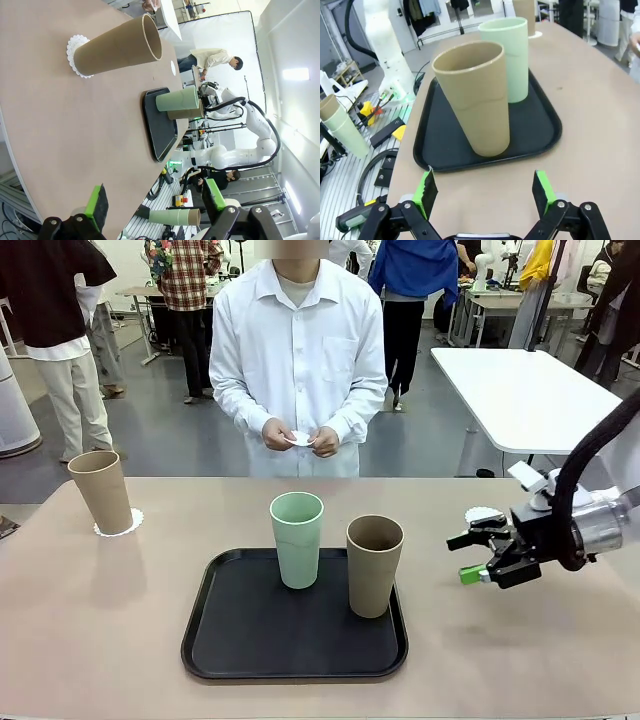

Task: Place coasters on the table and set cups on them.
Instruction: Take one Reusable plastic cup from the Flat Tray and place it on a coaster set by the human.

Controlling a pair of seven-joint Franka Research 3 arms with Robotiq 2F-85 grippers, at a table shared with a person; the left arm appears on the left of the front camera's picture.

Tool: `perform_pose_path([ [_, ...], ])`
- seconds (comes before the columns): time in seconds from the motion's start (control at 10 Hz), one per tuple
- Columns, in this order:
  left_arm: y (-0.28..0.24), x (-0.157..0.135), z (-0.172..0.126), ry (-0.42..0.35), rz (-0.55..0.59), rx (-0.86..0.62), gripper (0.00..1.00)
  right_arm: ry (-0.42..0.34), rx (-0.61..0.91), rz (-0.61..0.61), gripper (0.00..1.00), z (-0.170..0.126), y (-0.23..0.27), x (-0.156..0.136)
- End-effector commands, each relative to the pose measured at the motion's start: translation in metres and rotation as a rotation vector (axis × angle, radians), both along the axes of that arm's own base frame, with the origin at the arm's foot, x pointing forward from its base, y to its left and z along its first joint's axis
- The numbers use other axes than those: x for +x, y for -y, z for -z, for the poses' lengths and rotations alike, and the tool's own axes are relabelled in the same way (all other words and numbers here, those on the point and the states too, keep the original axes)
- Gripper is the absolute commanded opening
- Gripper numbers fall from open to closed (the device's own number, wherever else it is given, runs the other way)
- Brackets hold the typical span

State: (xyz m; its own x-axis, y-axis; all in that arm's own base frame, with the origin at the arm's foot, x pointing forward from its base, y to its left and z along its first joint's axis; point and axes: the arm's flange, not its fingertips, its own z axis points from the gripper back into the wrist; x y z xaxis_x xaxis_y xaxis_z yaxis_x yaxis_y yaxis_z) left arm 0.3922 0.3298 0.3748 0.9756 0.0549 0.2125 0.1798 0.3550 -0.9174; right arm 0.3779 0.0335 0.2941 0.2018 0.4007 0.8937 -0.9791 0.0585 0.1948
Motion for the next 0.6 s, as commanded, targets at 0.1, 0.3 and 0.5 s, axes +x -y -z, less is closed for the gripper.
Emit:
perform_pose_path([
  [0.1,-0.0004,-0.0024,-0.0019,0.007,0.001,-0.008,1.0,0.006,-0.035,-0.029,1.0,0.011,-0.0224,-0.008],
  [0.3,-0.0004,-0.0024,-0.0019,0.007,0.001,-0.008,1.0,-0.012,-0.027,-0.033,1.0,0.0088,-0.0149,-0.0009],
  [0.5,-0.0004,-0.0024,-0.0019,0.007,0.001,-0.008,1.0,-0.012,-0.027,-0.033,1.0,0.0088,-0.0149,-0.0009],
])
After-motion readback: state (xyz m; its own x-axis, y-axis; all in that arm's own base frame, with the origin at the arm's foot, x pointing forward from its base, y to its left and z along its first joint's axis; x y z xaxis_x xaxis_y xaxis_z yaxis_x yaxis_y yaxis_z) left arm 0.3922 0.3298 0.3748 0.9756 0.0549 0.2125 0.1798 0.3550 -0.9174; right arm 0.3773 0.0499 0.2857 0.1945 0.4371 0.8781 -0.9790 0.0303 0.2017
